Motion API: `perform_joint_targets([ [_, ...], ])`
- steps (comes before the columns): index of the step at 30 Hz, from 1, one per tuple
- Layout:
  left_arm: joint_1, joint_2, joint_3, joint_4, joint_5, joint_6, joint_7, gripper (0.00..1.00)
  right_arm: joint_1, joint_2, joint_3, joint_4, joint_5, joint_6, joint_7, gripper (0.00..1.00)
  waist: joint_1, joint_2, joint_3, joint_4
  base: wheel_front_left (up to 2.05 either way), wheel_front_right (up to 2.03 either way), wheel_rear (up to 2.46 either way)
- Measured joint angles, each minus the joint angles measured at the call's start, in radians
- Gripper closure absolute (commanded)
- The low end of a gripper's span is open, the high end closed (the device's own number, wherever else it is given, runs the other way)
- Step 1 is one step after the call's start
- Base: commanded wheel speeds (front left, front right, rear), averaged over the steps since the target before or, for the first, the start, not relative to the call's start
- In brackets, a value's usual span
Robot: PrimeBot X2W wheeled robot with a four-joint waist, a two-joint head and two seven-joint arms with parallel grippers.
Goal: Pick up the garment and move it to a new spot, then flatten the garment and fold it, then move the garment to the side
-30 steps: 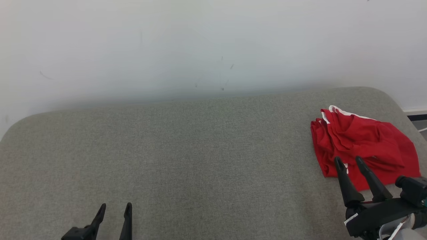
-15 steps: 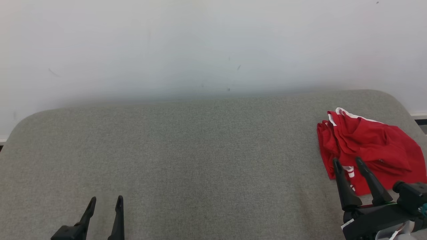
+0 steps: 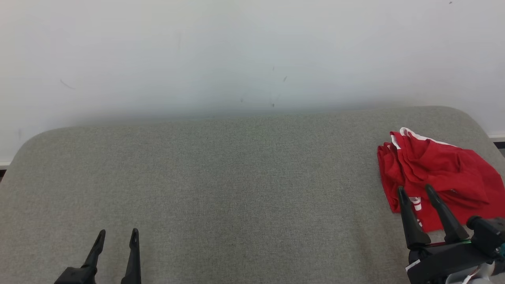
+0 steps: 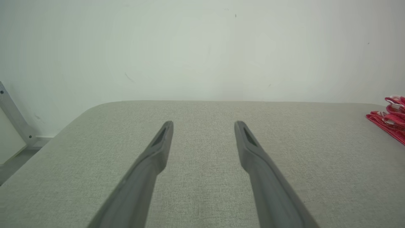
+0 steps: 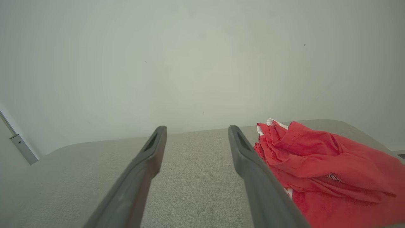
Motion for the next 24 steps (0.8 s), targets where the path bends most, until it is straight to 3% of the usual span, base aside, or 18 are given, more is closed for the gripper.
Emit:
perform_joint_targets([
  [24, 0.039, -0.046, 0.102, -0.037, 0.111, 0.001, 0.025, 0.00, 0.035, -0.002, -0.094, 0.064, -0.206, -0.025, 0.000, 0.00, 0.0000, 0.0001, 0.004, 0.012, 0.00, 0.00, 0.00],
])
